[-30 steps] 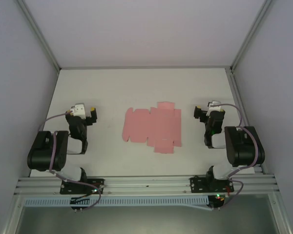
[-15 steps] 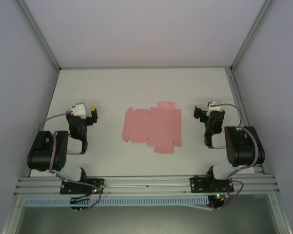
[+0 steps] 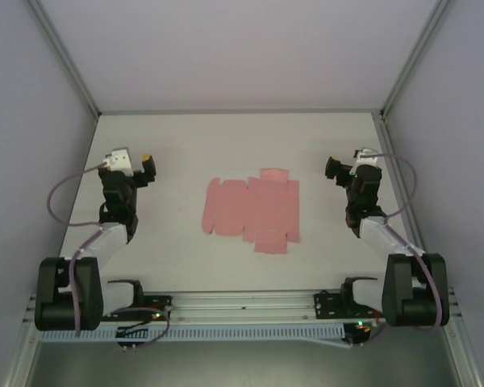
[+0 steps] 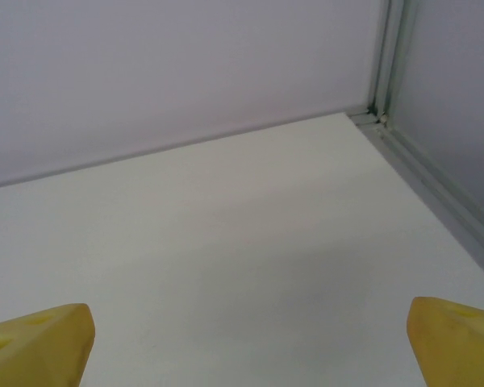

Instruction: Assemble paper box

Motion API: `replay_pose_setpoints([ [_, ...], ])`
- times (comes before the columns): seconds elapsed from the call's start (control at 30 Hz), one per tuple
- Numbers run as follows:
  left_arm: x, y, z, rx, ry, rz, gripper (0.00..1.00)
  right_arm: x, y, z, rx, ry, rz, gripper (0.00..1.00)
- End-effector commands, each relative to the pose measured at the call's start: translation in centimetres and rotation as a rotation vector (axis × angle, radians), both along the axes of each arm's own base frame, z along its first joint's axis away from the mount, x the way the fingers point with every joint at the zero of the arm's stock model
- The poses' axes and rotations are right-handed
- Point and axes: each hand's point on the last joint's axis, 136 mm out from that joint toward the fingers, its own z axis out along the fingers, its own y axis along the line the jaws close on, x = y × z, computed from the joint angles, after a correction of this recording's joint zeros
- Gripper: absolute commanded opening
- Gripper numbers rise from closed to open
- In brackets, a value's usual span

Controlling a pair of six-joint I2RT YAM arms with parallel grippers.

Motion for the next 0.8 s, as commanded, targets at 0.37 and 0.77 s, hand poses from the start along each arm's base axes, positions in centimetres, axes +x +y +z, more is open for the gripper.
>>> replay_pose_setpoints([
  [0.37, -3.7, -12.0, -4.2, -0.337, 0.438, -0.301, 1.0, -5.7, 12.9, -4.1, 0.126, 0.406, 0.258, 0.93],
  [0.77, -4.8, -20.4, -11.7, -0.356, 0.799, -0.551, 1.0, -7.6, 15.8, -12.9, -0.023, 0.726, 0.221, 0.69],
])
